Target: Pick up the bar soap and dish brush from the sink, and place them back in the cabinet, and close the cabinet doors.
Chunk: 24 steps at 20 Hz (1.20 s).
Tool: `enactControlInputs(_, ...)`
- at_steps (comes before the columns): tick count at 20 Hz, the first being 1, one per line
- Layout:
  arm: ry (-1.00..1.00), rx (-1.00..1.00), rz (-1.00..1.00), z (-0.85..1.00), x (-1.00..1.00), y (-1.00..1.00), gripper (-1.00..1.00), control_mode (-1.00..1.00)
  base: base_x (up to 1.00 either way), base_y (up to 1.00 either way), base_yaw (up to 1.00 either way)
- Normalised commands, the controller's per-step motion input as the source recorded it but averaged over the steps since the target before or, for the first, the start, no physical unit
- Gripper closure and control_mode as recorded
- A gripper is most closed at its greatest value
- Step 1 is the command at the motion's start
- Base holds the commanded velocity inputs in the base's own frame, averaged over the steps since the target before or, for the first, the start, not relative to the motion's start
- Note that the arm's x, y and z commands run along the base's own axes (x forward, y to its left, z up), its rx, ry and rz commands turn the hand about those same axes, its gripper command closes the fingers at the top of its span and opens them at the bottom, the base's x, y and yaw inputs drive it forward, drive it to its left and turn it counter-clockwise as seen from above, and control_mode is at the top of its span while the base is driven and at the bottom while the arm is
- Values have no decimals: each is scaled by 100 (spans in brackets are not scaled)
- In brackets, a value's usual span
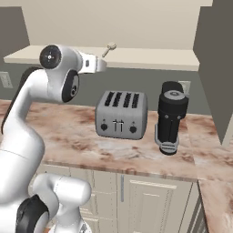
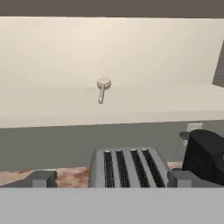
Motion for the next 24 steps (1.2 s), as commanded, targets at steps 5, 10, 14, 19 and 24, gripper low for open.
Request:
enactControlInputs(5,21,-1,-1,10,-68,0,-100,-100,0,0,0)
enactControlInputs(10,21,0,-1,0,-66,0,-100,-100,0,0,0)
enactControlInputs(14,16,0,0,0,-68,-1,-100,-100,0,0,0)
enactControlInputs(19,14,0,0,-4,-62,0,-100,-100,0,0,0)
enactControlInputs(24,9,0,0,-21,-58,0,-100,-100,0,0,0)
